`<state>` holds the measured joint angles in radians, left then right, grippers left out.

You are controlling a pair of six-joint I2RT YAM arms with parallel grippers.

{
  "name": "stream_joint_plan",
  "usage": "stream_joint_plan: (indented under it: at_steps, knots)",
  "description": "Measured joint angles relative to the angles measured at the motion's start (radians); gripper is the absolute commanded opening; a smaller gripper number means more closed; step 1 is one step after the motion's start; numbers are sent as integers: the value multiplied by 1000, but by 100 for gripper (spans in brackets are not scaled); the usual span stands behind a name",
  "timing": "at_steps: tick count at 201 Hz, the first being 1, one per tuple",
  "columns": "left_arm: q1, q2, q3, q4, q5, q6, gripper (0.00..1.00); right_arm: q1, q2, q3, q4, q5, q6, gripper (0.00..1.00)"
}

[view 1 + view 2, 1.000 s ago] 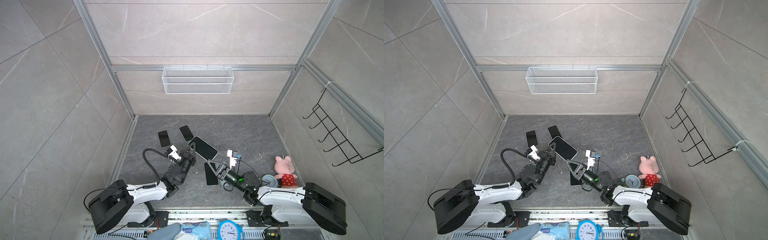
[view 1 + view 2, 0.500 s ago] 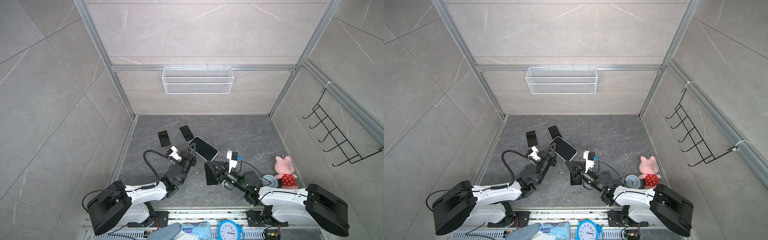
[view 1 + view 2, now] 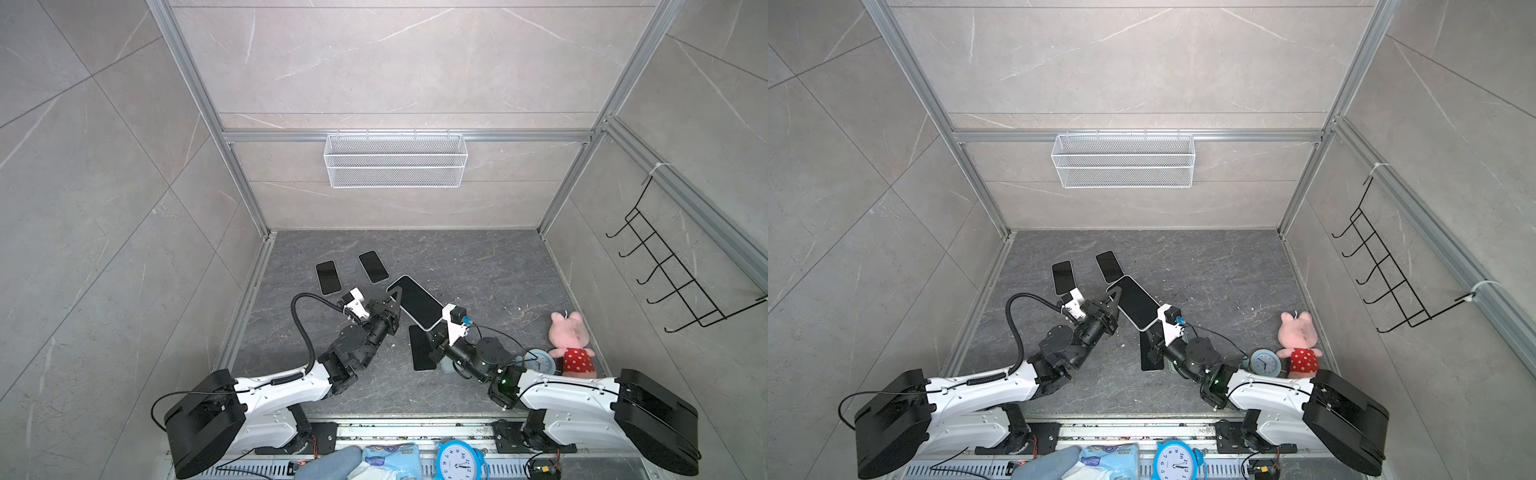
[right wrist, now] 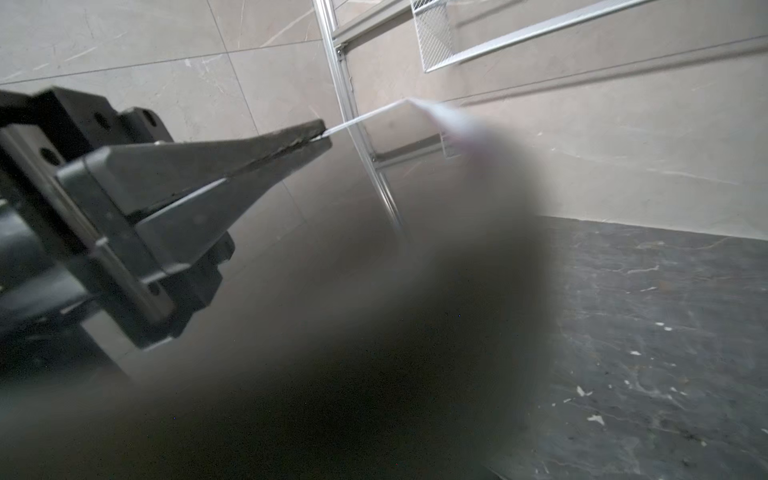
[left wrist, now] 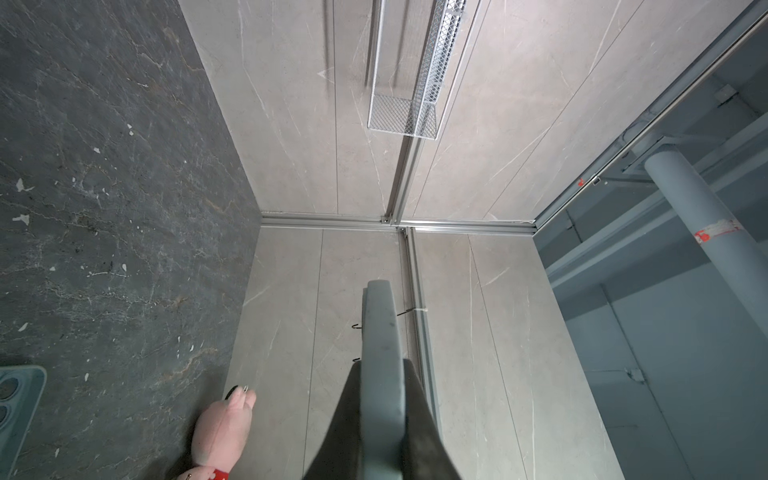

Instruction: Take the phone out of the phone case

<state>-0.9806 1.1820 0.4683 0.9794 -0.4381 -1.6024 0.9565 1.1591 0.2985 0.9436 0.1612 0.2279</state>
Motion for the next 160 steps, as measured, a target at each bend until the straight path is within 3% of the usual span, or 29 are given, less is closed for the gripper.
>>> stream_joint_plan:
  at_steps: [32, 41, 66, 103, 133, 160]
  knots:
    - [31, -2, 0, -4, 29, 5, 0, -2, -196, -84, -50, -8, 63, 68]
    - [46, -3, 0, -10, 47, 6, 0, -2, -273, -100, -105, -12, 108, 74]
    - [93, -3, -11, 0, 88, 4, 0, -2, -508, -105, -280, -25, 213, 82]
    - [116, -2, -45, 15, 107, 5, 0, -2, -783, -75, -480, -70, 314, 81]
    - [116, 1, -48, 23, 112, 5, 0, -2, -769, -25, -550, -146, 346, 77]
    - [116, 10, -48, 37, 126, 5, 0, -2, -603, -26, -499, -227, 380, 73]
